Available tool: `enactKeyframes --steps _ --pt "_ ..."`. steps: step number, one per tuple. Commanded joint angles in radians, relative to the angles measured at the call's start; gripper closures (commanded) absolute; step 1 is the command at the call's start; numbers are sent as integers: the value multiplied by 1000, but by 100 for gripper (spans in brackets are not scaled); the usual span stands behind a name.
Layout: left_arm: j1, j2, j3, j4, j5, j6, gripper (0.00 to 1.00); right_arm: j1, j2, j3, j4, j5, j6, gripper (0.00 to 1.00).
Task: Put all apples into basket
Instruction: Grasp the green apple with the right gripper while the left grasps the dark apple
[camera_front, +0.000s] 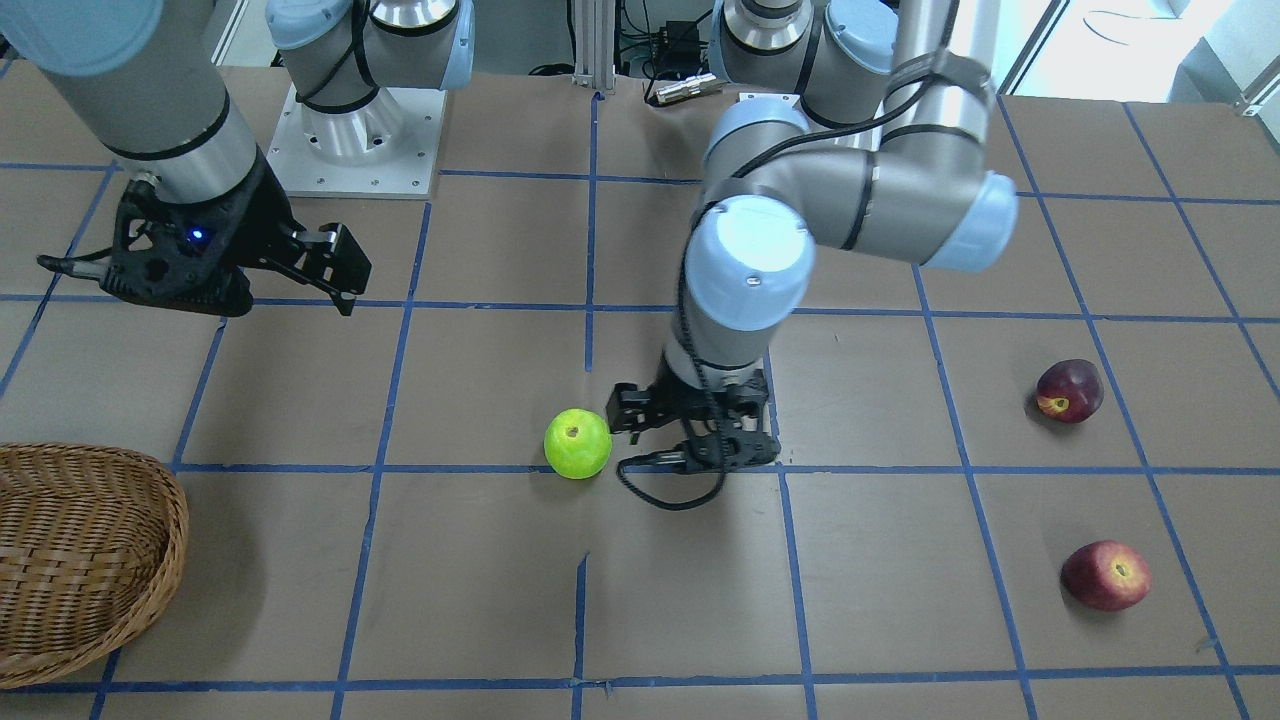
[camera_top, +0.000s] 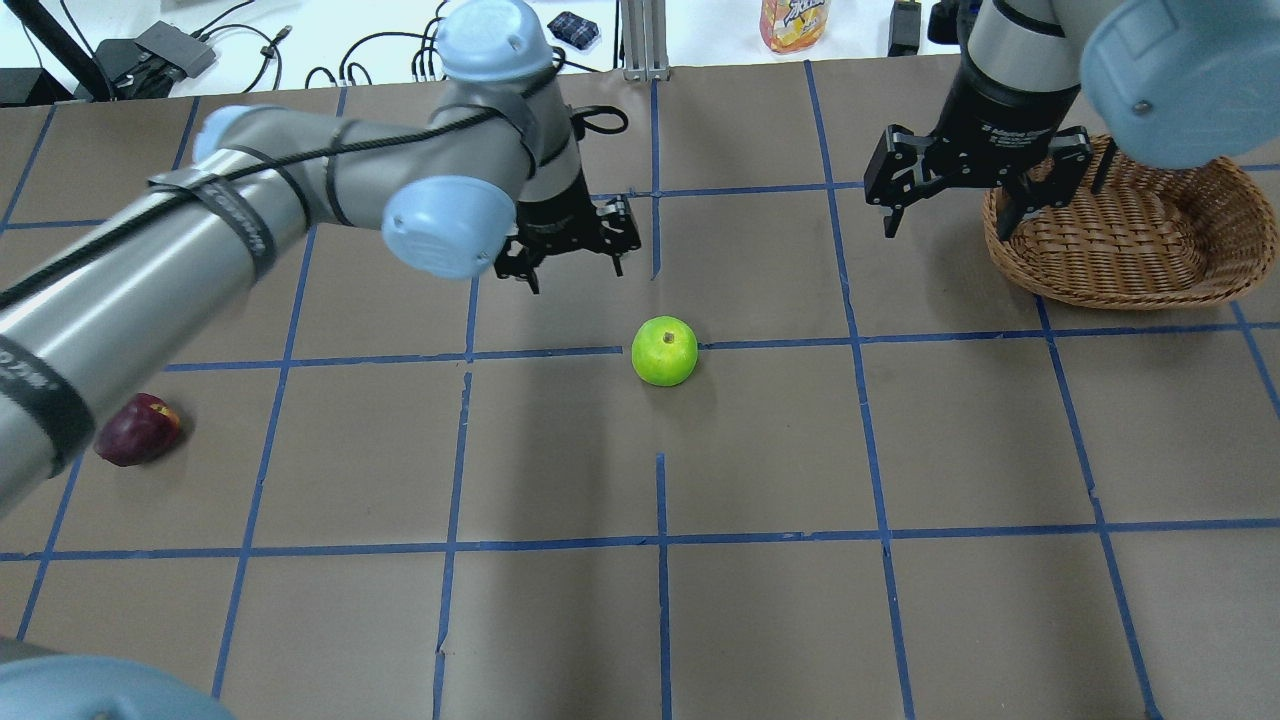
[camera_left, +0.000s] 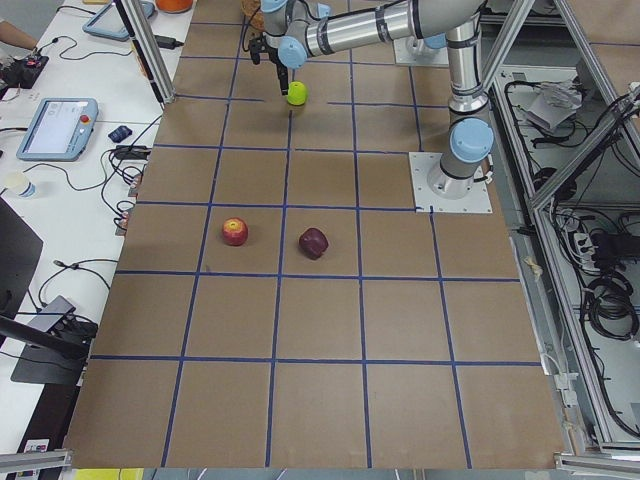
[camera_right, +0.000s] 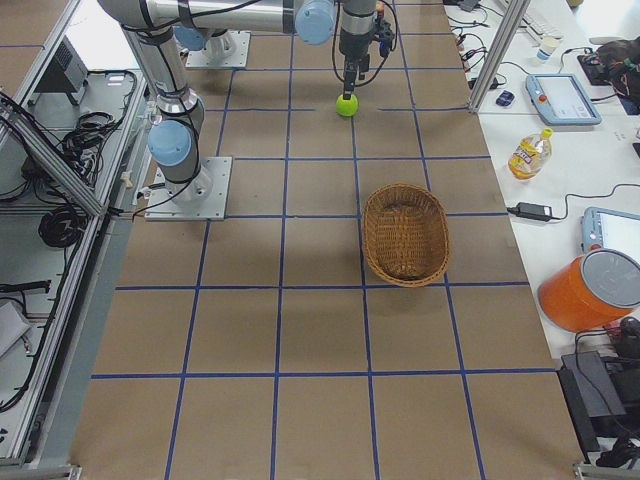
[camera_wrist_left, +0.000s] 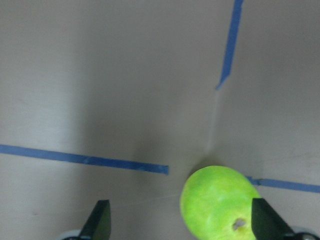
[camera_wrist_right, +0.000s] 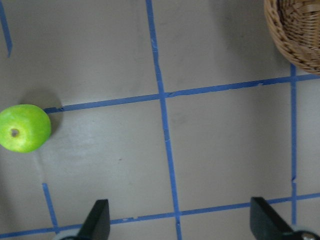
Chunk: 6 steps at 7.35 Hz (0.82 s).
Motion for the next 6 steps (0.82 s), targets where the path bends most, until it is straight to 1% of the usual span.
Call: enactKeyframes --steps 1,2,3,4,5,6 --pt "199 99 -28 -134 3 354 0 86 77 -2 -92 63 118 0" --pt "282 117 -43 -130 66 484 0 159 118 0 -131 54 165 0" --pt "343 133 -79 -130 93 563 0 218 170 0 -181 53 260 0" --pt "405 154 -138 -122 91 699 0 256 216 -2 -211 53 294 0" --pt "478 171 -178 -112 104 785 0 282 250 1 -243 62 317 0" --pt "559 171 -204 -108 120 940 0 293 313 0 -283 63 353 0"
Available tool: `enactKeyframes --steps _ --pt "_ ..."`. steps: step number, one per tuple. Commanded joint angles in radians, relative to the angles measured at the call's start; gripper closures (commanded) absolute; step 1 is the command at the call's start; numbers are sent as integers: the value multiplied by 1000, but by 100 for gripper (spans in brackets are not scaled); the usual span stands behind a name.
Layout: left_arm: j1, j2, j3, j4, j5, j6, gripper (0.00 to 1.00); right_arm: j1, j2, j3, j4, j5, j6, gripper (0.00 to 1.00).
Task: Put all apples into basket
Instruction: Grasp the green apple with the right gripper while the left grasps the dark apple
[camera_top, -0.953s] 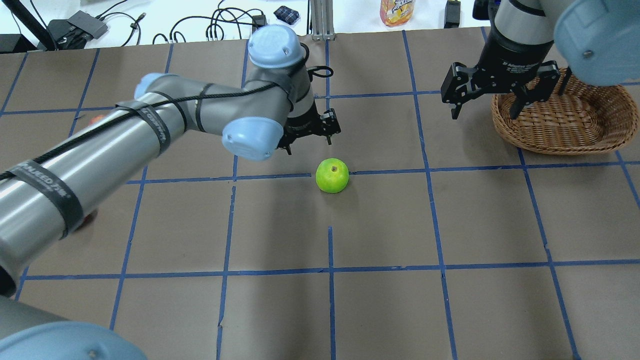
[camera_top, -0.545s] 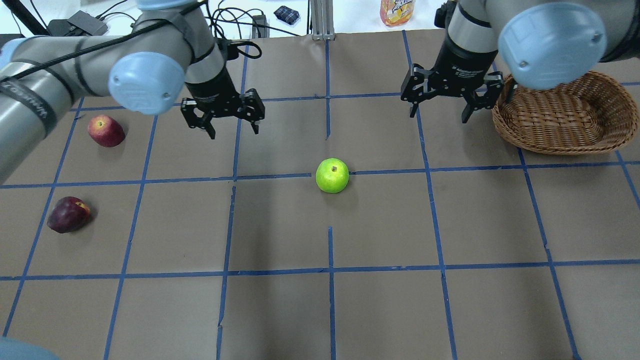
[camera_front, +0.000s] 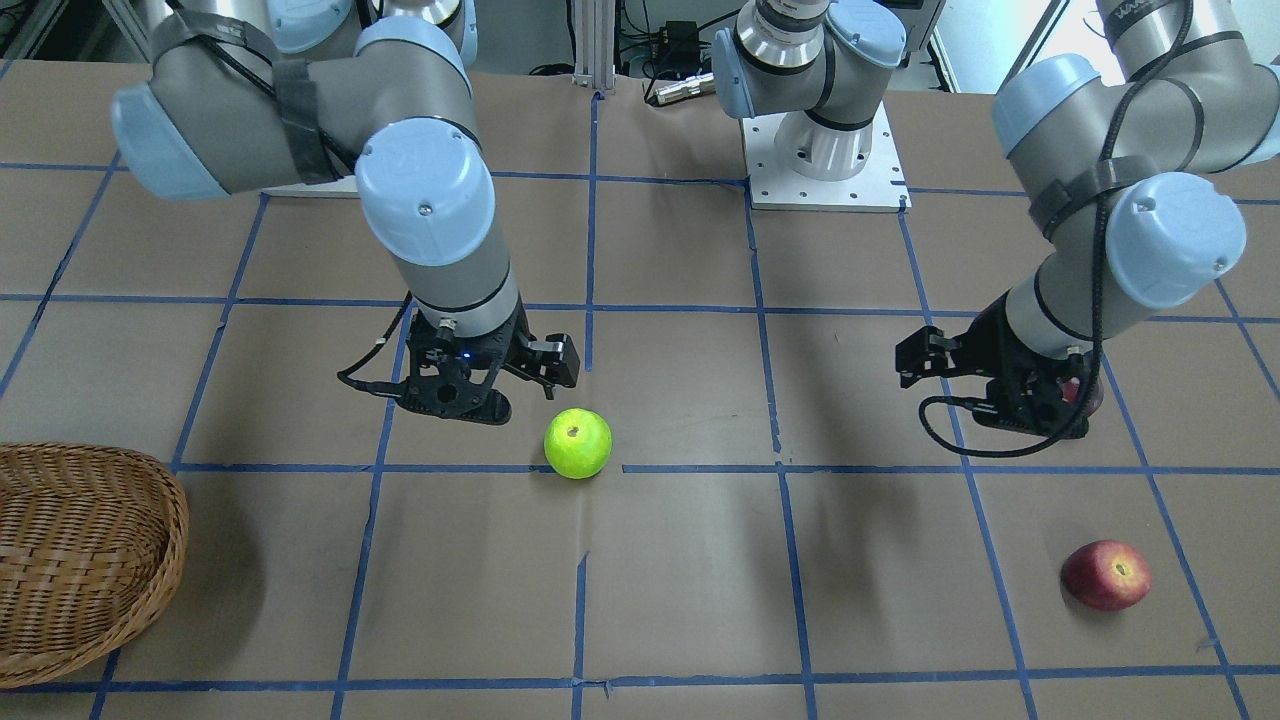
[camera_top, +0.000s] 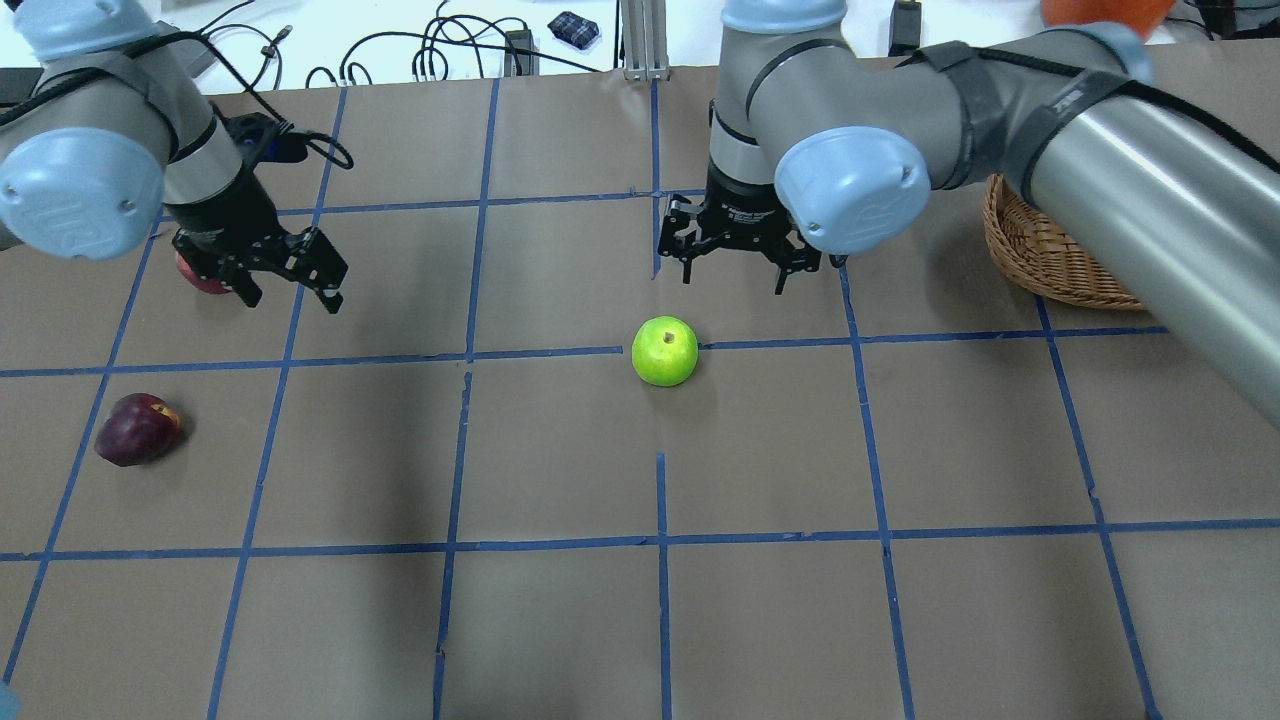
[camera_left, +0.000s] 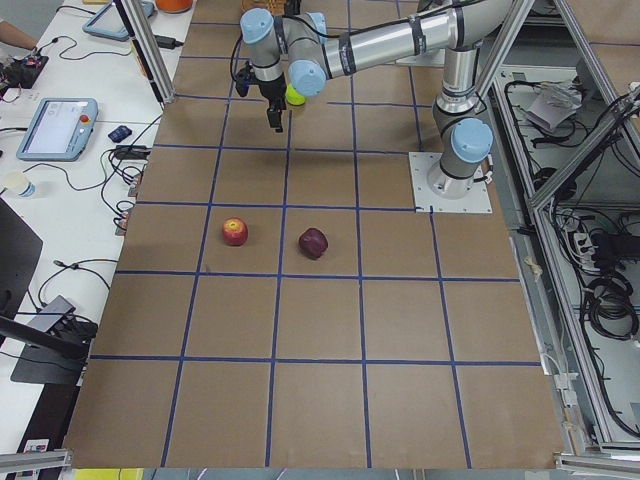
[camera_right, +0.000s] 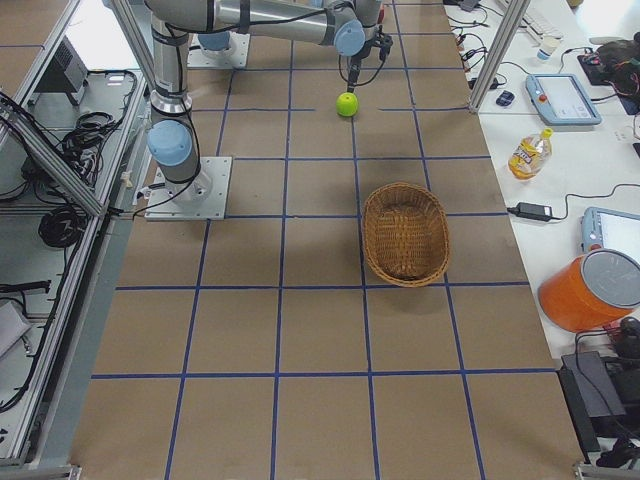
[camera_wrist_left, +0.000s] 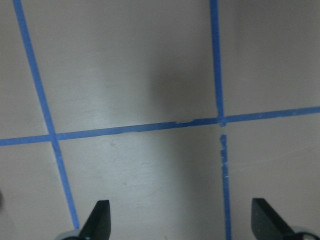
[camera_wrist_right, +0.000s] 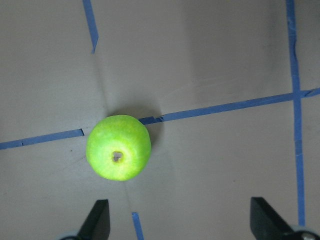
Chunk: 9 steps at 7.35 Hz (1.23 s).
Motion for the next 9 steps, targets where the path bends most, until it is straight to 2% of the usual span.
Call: enactKeyframes --steps 1,4,5,6,9 --pt "190 -1 -66 57 18 338 0 56 108 0 -109 3 84 0" --pt "378 -24 -167 244 63 778 0 69 192 1 -170 6 95 0" --pt "415 -33 -207 278 64 854 0 69 212 1 -171 6 95 0" --pt "423 -49 -227 368 84 915 0 69 229 0 -174 10 95 0" --pt "424 -95 -272 444 92 931 0 69 248 1 -175 52 95 0"
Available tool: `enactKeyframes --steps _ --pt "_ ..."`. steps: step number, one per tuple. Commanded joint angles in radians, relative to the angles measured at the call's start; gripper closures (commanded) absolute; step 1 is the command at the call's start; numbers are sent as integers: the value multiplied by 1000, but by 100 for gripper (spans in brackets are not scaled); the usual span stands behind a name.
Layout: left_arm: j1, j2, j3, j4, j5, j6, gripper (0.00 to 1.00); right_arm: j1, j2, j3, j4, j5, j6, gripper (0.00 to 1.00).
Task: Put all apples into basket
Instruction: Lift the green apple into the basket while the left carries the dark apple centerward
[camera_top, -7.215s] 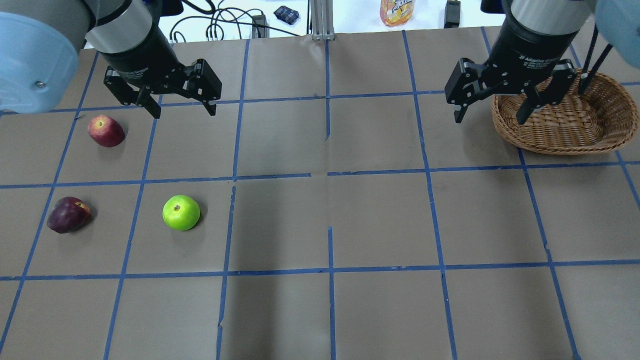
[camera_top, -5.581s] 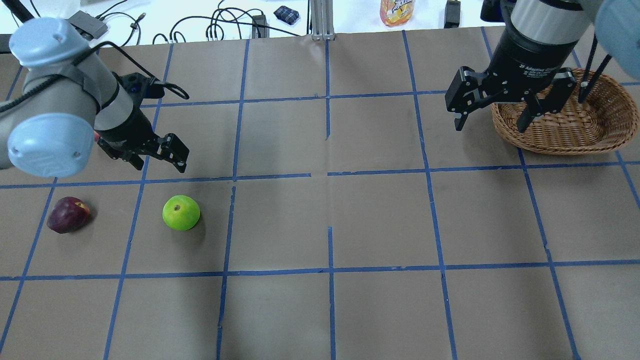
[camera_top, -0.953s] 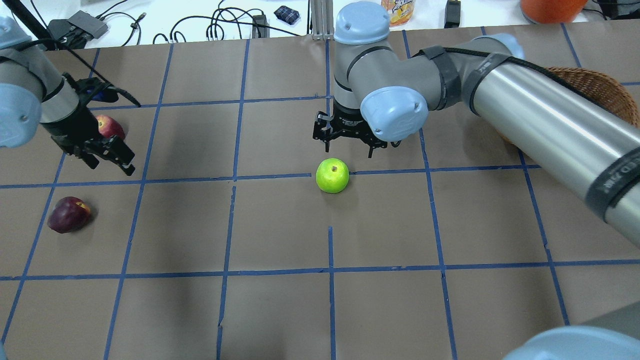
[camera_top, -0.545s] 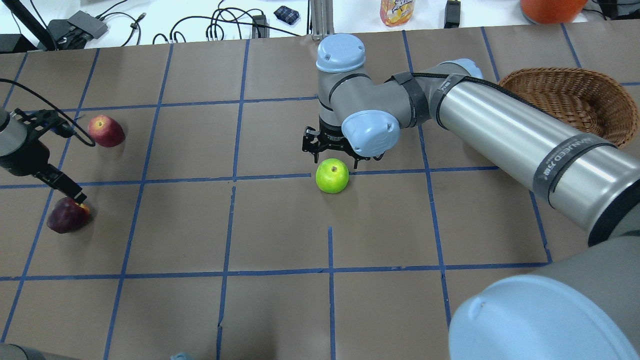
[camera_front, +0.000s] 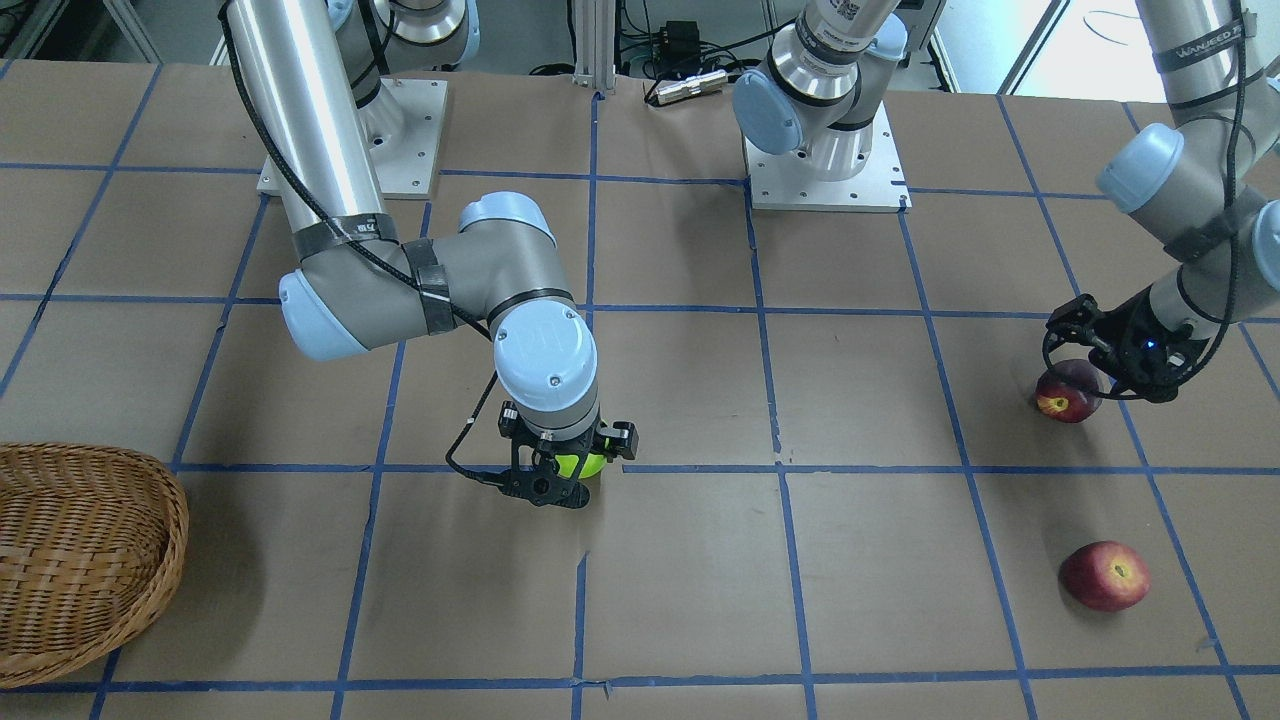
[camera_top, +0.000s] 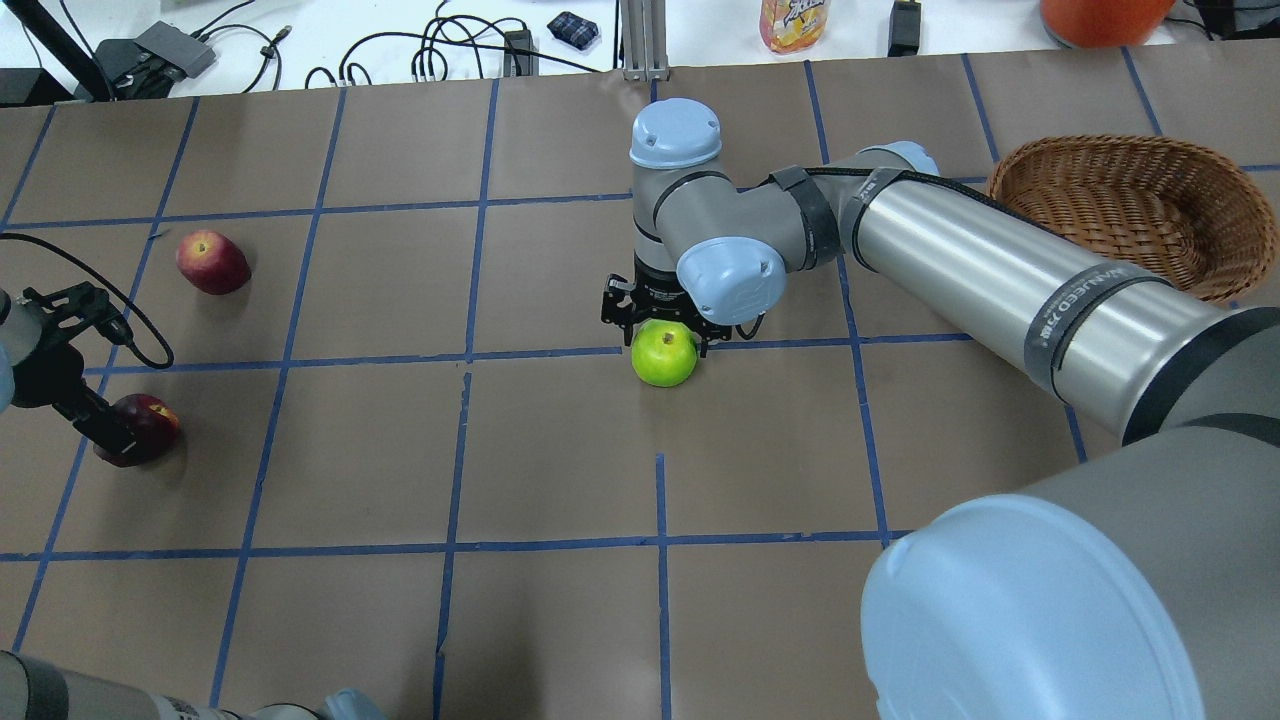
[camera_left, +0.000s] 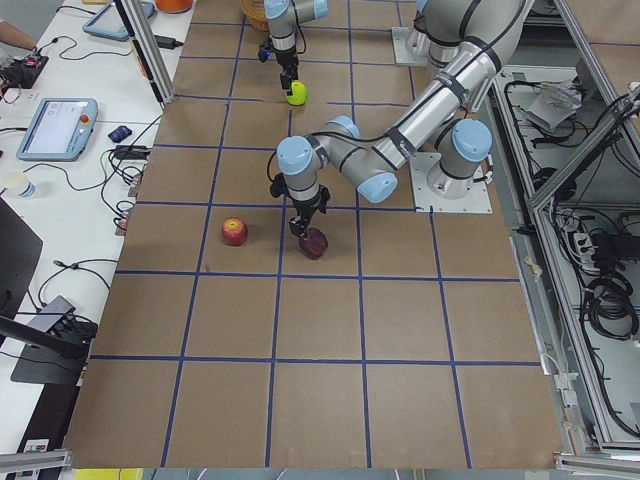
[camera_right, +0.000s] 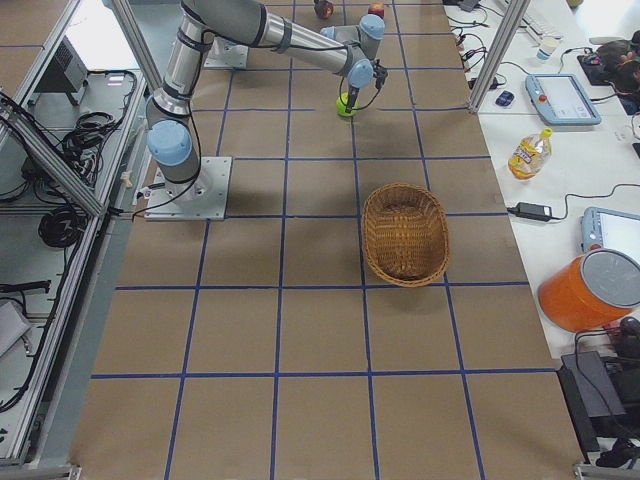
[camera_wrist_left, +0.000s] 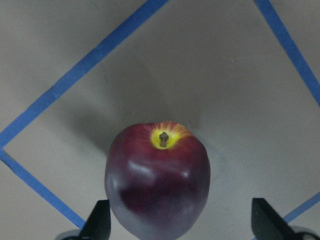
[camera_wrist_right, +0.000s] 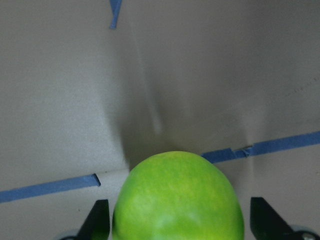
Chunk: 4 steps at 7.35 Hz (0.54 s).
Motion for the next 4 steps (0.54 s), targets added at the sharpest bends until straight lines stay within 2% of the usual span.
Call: enactKeyframes --steps 1,2,3,4 --pt "0 -36 -28 92 -2 8 0 0 5 1 0 9 -5 44" --pt "0 -53 -28 135 -2 10 12 0 -1 -2 0 9 -11 99" --pt "0 -64 -28 140 -4 7 30 -1 -20 -3 6 11 -23 100" --pt "0 -67 -30 140 -5 -8 56 -17 -65 -5 12 9 -66 100"
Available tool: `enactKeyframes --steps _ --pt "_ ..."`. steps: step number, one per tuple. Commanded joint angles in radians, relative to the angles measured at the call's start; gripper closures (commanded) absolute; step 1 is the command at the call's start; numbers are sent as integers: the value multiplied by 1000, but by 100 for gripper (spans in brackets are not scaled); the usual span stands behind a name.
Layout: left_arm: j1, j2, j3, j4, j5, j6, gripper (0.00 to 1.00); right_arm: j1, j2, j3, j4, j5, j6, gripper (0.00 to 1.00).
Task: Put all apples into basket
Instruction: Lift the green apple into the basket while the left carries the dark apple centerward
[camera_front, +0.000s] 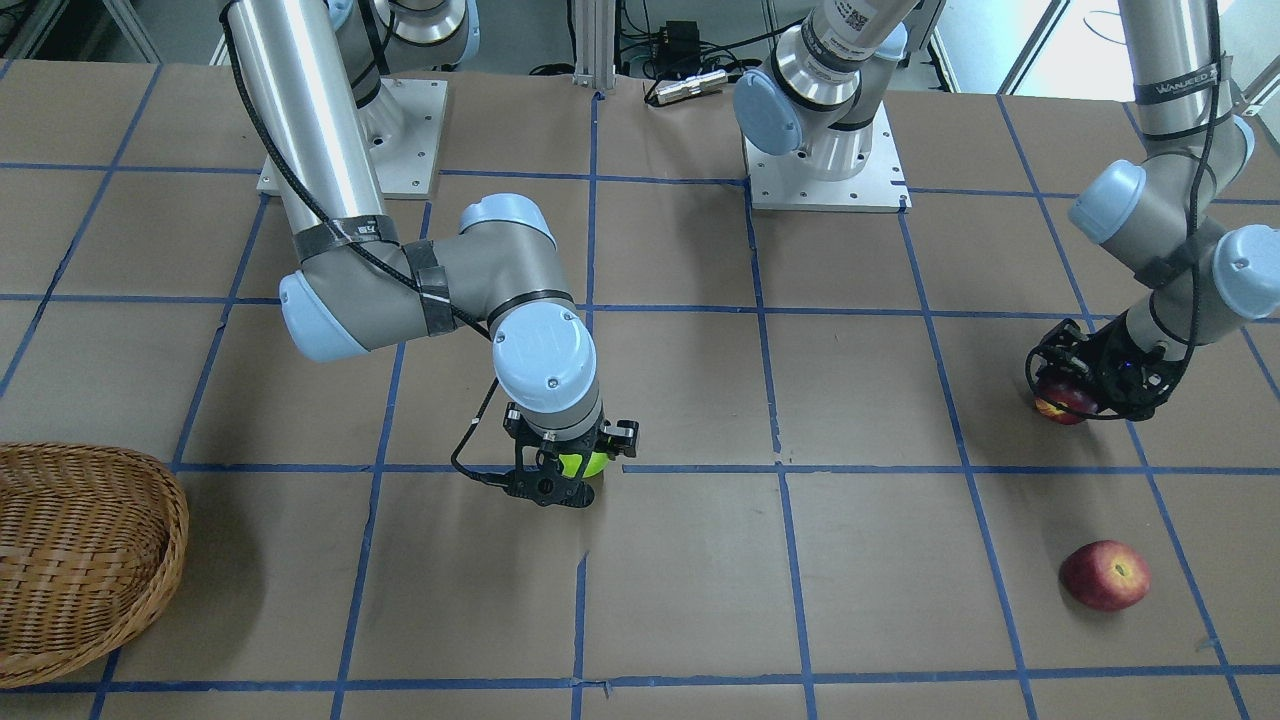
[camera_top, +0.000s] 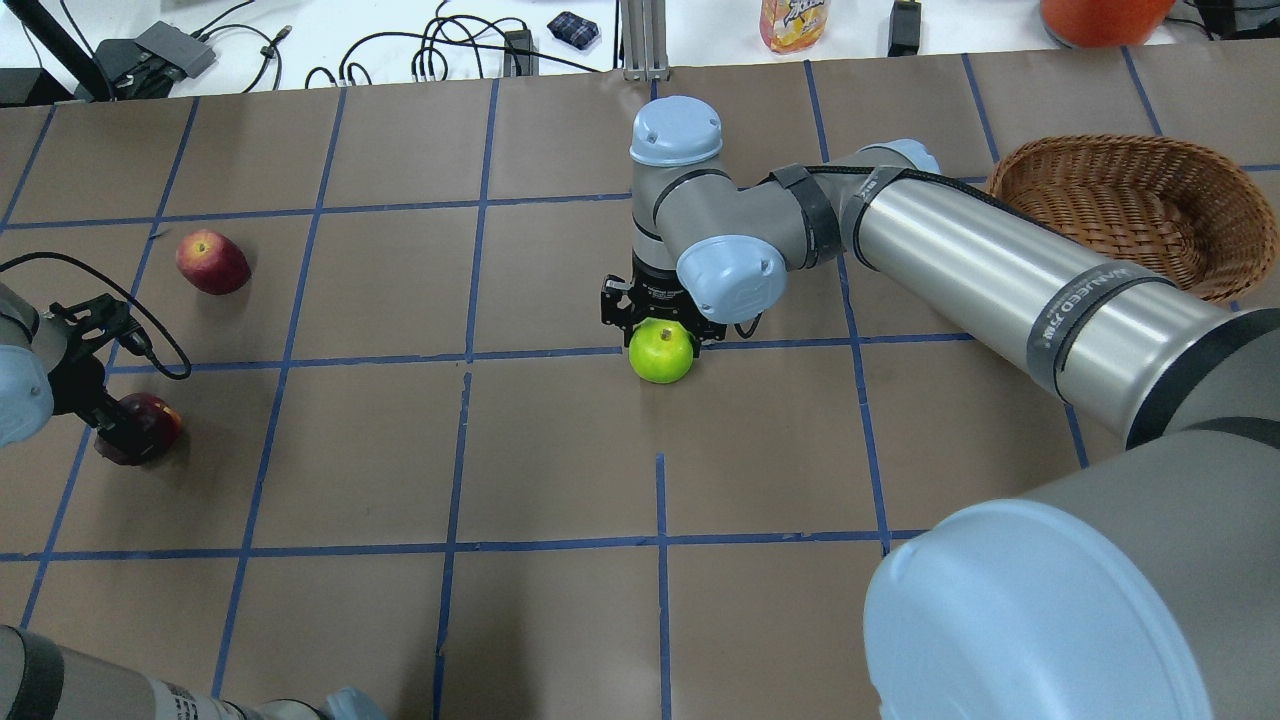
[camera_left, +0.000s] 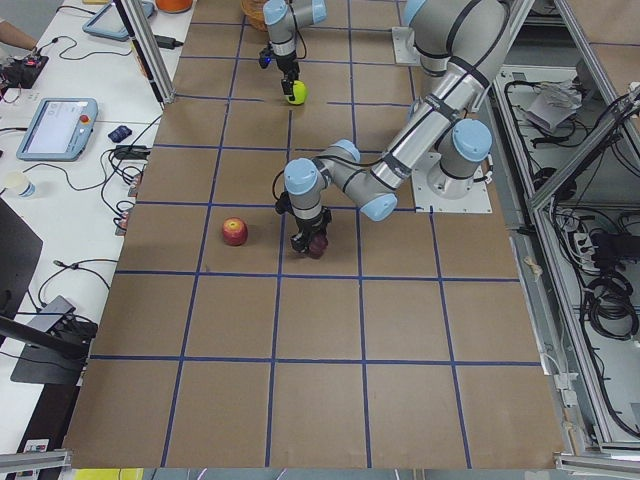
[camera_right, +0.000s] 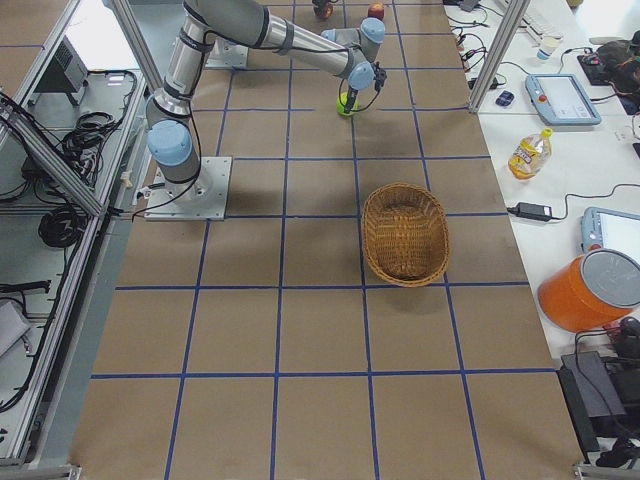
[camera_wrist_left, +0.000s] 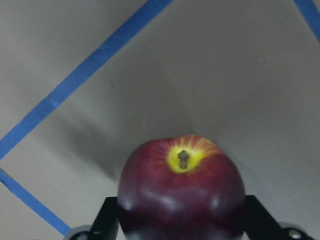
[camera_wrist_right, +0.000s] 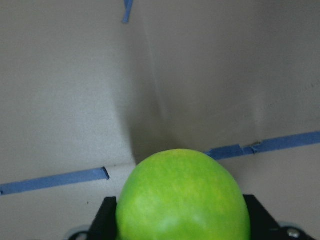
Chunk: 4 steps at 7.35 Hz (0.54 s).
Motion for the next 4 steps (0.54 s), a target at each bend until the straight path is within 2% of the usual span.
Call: enactKeyframes --steps 1,2,4 --pt "-12 -4 9 -5 -5 -24 71 -38 -101 -8 49 -17 -83 100" --pt "-32 22 13 -31 -13 -170 73 -118 -138 -39 124 -19 -114 100" --pt "-223 83 27 -131 -14 -459 73 -314 -169 -117 231 -39 -294 100"
